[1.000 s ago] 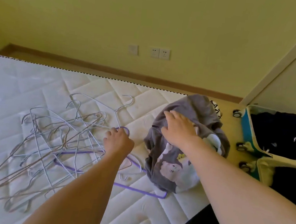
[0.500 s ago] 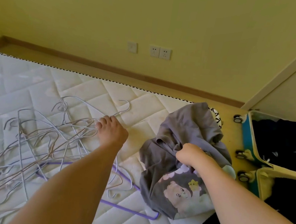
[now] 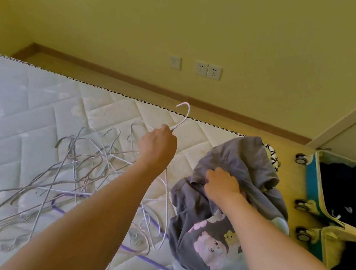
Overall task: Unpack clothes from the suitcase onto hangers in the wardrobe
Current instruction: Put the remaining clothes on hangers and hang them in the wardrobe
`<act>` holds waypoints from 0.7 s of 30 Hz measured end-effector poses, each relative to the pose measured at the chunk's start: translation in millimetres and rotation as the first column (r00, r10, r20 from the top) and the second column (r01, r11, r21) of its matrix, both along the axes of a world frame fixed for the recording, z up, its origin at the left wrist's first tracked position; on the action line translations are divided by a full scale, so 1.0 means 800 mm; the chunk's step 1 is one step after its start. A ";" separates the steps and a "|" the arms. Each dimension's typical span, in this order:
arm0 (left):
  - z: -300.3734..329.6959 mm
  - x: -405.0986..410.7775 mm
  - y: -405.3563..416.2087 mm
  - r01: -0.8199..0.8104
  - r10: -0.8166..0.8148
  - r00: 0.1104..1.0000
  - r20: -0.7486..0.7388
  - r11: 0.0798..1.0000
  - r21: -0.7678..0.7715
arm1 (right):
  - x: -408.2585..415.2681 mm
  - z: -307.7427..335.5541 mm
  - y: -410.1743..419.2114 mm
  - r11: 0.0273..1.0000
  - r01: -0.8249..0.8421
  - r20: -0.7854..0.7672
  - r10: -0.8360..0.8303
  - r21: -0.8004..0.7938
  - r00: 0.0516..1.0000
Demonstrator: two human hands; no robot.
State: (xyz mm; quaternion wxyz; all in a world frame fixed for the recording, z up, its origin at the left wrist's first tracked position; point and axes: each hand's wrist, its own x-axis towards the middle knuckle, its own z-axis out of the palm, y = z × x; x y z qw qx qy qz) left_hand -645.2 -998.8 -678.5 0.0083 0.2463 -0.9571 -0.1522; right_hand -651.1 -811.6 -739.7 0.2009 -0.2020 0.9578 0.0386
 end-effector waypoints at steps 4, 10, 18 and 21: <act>0.032 -0.002 -0.021 -0.012 0.010 0.999 -0.036 0.999 -0.045 | -0.014 0.015 0.000 0.981 0.159 0.076 -0.151 -0.115 0.986; 0.041 0.010 -0.033 -0.237 0.421 0.906 -0.045 0.593 0.770 | -0.040 0.073 0.008 0.718 0.470 0.129 -0.477 -0.513 0.869; 0.005 0.066 -0.049 -0.329 0.613 0.790 -0.025 0.459 0.825 | -0.023 0.103 0.021 0.678 0.497 0.011 -0.586 -0.541 0.810; 0.006 0.068 -0.021 -0.213 0.445 0.888 -0.117 0.622 0.753 | -0.015 0.110 0.029 0.677 0.527 0.033 -0.599 -0.514 0.800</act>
